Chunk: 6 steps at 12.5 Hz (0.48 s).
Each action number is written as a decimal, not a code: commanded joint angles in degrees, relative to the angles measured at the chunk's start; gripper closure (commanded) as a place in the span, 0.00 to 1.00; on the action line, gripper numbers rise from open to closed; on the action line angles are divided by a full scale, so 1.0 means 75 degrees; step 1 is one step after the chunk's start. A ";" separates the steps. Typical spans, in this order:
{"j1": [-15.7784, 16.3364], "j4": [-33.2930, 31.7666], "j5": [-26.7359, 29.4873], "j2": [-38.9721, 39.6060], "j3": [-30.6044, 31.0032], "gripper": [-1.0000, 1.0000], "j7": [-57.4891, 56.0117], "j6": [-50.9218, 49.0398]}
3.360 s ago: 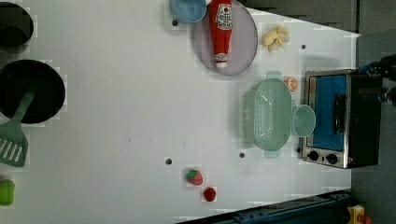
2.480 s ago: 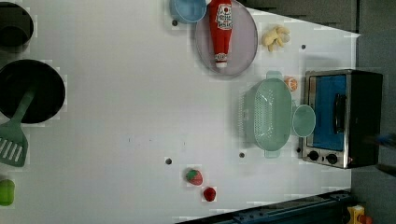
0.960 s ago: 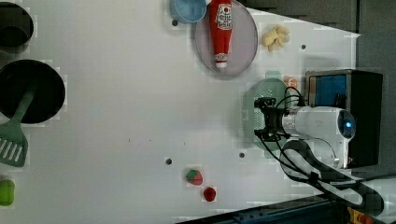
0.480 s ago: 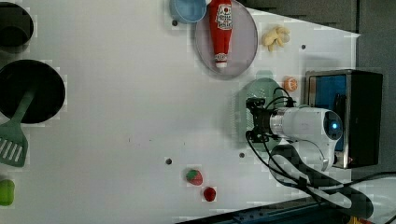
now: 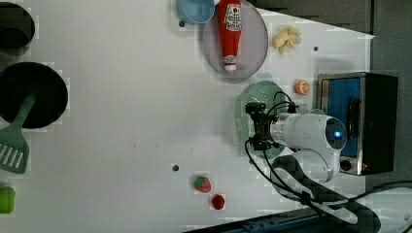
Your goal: Drag strainer right to left.
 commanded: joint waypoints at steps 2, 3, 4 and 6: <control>0.0623 0.0444 0.0150 0.0040 0.0178 0.00 0.1461 -0.0762; 0.0744 0.0568 0.0151 0.0084 0.0179 0.00 0.1576 -0.0898; 0.0863 0.0690 0.0153 0.0138 0.0179 0.00 0.1720 -0.1016; 0.1132 0.0931 0.0156 0.0268 0.0194 0.00 0.2221 -0.1152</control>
